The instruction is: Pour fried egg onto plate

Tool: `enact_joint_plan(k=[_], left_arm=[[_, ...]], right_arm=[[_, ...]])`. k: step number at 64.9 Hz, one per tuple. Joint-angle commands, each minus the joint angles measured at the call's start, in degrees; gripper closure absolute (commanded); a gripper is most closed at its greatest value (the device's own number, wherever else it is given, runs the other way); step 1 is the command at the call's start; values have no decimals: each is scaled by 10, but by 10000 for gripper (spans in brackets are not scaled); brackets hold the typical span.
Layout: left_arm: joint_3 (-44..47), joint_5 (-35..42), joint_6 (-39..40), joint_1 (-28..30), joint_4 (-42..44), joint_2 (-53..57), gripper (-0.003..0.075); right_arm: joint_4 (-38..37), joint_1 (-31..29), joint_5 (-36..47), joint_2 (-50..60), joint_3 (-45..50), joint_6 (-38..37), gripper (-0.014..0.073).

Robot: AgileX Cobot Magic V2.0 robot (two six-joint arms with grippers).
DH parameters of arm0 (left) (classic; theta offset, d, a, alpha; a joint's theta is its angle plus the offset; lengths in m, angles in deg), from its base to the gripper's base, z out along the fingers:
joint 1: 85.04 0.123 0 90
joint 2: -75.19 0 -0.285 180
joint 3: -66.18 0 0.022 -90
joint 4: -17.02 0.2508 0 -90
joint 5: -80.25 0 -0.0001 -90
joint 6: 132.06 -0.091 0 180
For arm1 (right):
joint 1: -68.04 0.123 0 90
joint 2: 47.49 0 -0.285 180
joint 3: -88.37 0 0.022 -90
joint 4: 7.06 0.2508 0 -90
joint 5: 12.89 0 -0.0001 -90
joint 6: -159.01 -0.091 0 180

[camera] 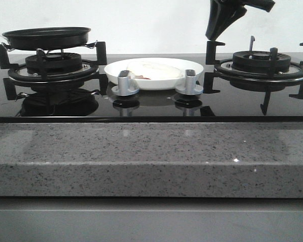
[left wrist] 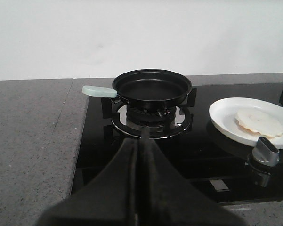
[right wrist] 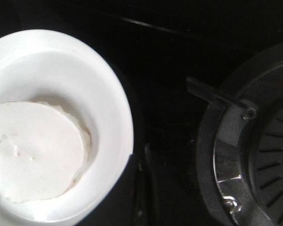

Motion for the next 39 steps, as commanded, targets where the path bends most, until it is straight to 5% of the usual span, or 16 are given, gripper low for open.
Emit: enact_joint_plan(k=[1, 21, 39], left_arm=[[-12, 51, 4, -4, -4, -5, 739], [-12, 51, 4, -4, -4, -5, 739], [-12, 51, 4, -4, -4, -5, 739]], right_arm=[[1, -5, -50, 50, -20, -2, 663], [-70, -5, -52, 121, 10, -22, 654], [-154, -5, -52, 238, 160, -38, 654]])
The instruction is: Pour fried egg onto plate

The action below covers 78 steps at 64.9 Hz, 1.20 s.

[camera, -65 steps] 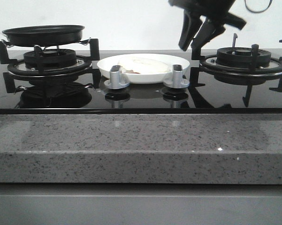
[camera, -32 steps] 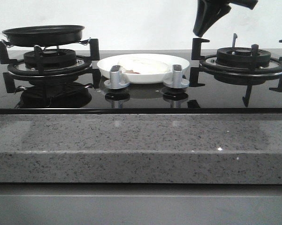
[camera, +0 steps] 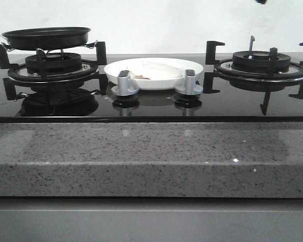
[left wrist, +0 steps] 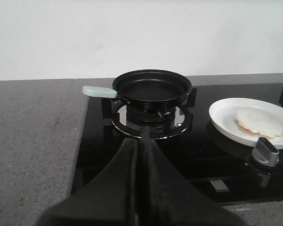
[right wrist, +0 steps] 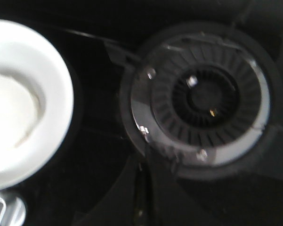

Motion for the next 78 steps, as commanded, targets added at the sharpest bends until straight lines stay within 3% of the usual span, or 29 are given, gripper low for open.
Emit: enact_joint_plan(k=[1, 22, 55, 78], left_arm=[[-12, 50, 4, -4, -4, -5, 739], [-12, 50, 4, -4, -4, -5, 739], [-12, 50, 4, -4, -4, -5, 739], [-12, 50, 4, -4, -4, -5, 739]], right_arm=[[-11, -3, -50, 73, 39, -2, 654], [-16, -3, -37, 232, 247, -8, 654], [-5, -3, 259, 580, 638, -8, 654], [-5, -3, 403, 827, 833, -8, 654]])
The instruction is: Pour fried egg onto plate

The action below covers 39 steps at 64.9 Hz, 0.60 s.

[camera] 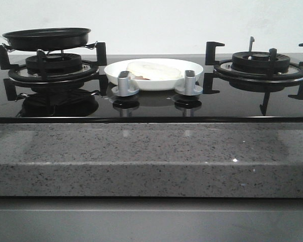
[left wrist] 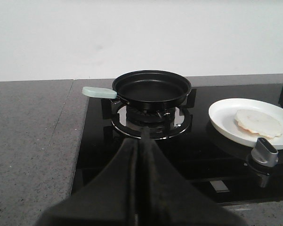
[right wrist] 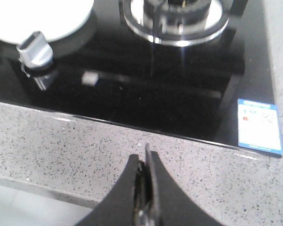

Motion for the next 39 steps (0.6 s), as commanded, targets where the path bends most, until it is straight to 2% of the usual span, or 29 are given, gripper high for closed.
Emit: enact_joint_plan(k=[1, 16, 39], left_arm=[[-12, 50, 4, -4, -4, -5, 739], [-12, 50, 4, -4, -4, -5, 739], [-12, 50, 4, -4, -4, -5, 739]], right_arm=[[-5, -3, 74, 48, 21, -1, 654], [-5, -3, 112, 152, 68, -1, 654], [-5, -3, 112, 160, 68, -1, 654]])
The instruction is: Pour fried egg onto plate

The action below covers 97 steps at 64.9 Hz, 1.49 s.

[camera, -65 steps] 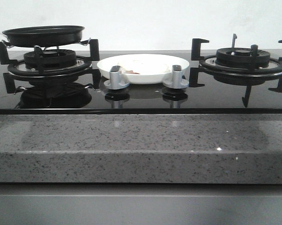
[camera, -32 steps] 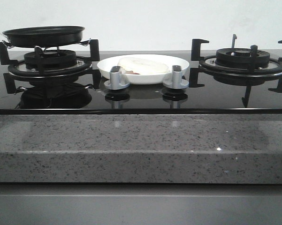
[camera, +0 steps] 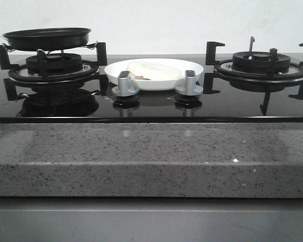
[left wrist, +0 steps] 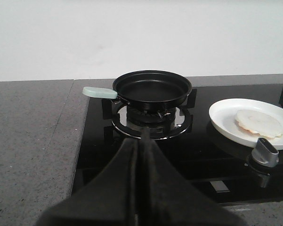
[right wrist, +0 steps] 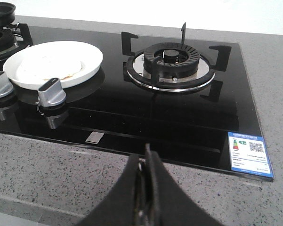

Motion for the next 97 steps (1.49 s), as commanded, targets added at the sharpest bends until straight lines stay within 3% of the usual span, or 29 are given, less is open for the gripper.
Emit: enact_joint_plan(k=[1, 49, 75, 97], left_arm=[[-12, 50, 4, -4, -4, -5, 740], [2, 50, 4, -1, -3, 13, 739], [159, 55, 4, 49, -7, 130, 739], [266, 190, 4, 70, -27, 130, 739]], right_arm=[[-5, -3, 49, -6, -15, 0, 654], [-5, -3, 49, -6, -15, 0, 654], [-5, -3, 49, -6, -15, 0, 654], [-5, -3, 49, -6, -15, 0, 654]])
